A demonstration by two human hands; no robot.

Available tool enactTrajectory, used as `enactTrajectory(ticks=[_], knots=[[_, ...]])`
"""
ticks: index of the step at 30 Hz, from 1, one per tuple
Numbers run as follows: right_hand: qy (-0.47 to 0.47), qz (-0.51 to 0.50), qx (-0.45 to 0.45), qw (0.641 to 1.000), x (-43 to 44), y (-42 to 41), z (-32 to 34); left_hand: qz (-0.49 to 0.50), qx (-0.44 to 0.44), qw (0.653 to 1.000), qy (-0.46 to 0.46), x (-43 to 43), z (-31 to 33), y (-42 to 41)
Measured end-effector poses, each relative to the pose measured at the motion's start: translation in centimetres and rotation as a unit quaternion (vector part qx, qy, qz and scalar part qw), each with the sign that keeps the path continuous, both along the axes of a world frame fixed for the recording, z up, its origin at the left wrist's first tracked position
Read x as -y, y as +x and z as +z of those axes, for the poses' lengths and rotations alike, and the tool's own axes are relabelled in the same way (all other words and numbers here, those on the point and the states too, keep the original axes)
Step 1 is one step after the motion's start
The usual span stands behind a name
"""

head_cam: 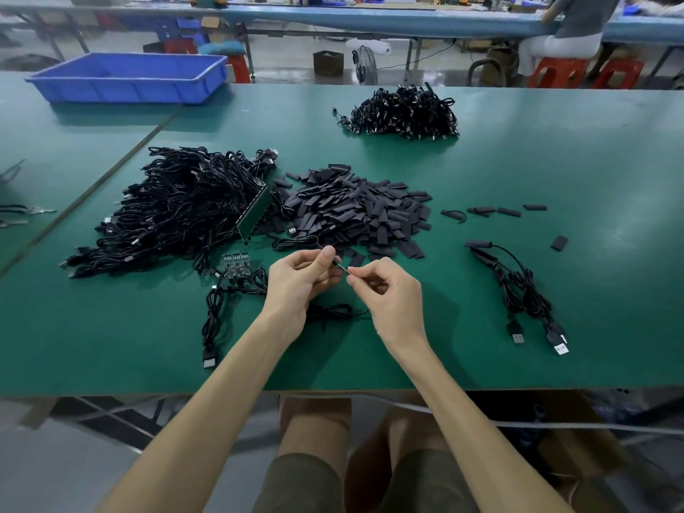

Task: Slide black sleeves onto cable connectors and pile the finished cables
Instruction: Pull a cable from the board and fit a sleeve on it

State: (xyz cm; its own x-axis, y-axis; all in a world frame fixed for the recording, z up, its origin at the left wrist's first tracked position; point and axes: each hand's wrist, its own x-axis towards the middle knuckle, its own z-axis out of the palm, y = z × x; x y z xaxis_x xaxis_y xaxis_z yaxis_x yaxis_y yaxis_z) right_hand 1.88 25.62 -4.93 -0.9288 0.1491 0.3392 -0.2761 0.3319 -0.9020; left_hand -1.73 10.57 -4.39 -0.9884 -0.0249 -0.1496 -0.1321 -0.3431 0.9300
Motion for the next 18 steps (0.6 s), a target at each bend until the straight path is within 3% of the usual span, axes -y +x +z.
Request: enactTrajectory(ticks=[18], knots=[[-0.027, 0.022, 0.000, 0.999, -0.10, 0.13, 0.23, -0.028, -0.003, 0.998, 0.060, 0.65, 0.05, 0.19]])
